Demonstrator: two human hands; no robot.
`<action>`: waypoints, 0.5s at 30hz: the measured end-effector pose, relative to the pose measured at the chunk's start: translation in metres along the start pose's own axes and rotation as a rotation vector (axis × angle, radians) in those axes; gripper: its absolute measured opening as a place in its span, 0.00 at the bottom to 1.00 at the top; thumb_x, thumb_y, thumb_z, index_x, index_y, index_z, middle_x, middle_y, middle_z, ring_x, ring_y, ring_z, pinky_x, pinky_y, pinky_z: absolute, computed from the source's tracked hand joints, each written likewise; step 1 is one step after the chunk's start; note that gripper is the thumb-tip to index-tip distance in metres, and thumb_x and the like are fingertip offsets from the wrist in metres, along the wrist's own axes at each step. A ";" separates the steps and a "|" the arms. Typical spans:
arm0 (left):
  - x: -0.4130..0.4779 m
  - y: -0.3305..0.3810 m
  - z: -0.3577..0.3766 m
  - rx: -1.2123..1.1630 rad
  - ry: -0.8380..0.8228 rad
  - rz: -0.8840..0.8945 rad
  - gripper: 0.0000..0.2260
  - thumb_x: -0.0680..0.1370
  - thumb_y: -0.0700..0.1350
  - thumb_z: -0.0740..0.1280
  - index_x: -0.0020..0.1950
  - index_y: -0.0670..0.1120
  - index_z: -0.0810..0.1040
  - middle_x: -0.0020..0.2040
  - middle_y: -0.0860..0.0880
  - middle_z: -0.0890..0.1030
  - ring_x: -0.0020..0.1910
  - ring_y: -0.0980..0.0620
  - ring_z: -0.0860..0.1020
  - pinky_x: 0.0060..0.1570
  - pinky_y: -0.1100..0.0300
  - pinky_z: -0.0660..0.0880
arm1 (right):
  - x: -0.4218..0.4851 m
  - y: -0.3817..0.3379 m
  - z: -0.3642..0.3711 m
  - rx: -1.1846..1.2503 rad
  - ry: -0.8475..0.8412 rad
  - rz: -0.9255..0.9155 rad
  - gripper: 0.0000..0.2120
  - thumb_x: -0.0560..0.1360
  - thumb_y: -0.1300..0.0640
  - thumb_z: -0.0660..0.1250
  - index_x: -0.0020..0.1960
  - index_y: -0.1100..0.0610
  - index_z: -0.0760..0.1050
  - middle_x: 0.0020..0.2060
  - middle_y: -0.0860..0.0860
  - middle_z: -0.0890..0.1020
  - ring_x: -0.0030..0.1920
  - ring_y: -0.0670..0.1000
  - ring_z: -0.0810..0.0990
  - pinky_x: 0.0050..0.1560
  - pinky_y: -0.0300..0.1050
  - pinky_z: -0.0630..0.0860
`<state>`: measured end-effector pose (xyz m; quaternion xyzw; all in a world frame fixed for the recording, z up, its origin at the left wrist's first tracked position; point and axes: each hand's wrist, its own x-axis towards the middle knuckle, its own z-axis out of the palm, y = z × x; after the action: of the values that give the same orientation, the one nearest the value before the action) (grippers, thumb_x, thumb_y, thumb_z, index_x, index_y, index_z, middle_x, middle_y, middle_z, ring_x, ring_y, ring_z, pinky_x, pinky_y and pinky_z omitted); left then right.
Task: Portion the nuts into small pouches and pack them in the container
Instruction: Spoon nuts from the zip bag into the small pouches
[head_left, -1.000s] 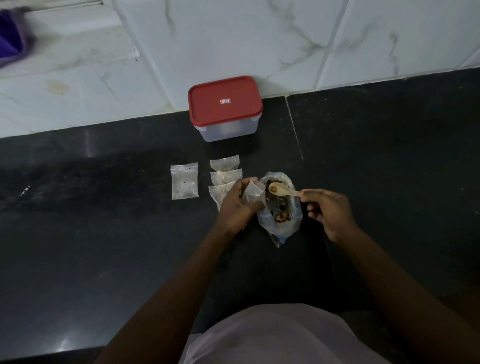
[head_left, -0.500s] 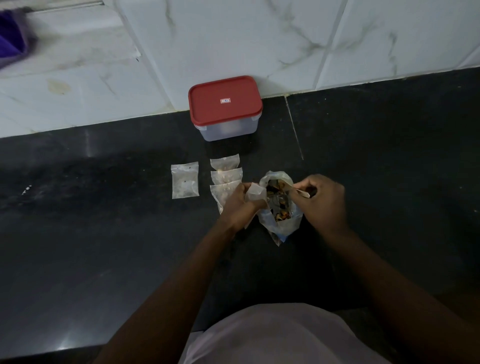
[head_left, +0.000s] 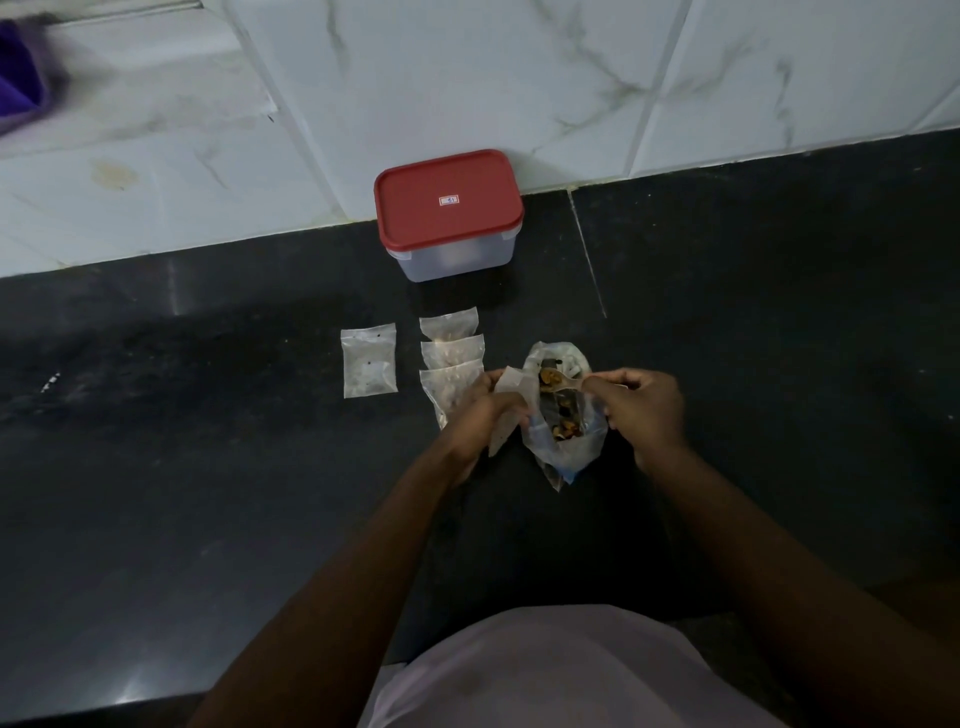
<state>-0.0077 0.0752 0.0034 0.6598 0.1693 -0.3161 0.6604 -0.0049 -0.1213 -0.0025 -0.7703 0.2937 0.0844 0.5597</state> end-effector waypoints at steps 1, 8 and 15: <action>0.001 -0.001 0.000 -0.006 -0.005 -0.011 0.29 0.71 0.45 0.69 0.72 0.46 0.68 0.60 0.43 0.79 0.51 0.49 0.79 0.39 0.61 0.75 | 0.001 0.000 0.001 0.033 -0.015 0.060 0.04 0.70 0.57 0.79 0.44 0.52 0.86 0.36 0.48 0.85 0.38 0.46 0.82 0.37 0.43 0.77; 0.005 -0.003 -0.003 0.005 -0.013 -0.014 0.20 0.79 0.37 0.64 0.70 0.46 0.69 0.55 0.45 0.78 0.46 0.52 0.78 0.38 0.61 0.74 | 0.006 -0.001 -0.006 0.192 -0.121 0.228 0.06 0.71 0.59 0.78 0.47 0.59 0.85 0.33 0.49 0.84 0.32 0.45 0.74 0.34 0.40 0.72; 0.003 -0.004 -0.002 0.021 0.030 0.013 0.19 0.80 0.39 0.65 0.70 0.45 0.70 0.58 0.44 0.79 0.46 0.52 0.79 0.37 0.63 0.74 | 0.007 -0.001 -0.013 0.320 -0.163 0.315 0.04 0.73 0.62 0.76 0.48 0.59 0.86 0.33 0.47 0.83 0.32 0.43 0.73 0.35 0.38 0.73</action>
<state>-0.0073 0.0769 -0.0020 0.6725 0.1717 -0.3033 0.6529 -0.0007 -0.1352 -0.0001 -0.6069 0.3737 0.1851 0.6766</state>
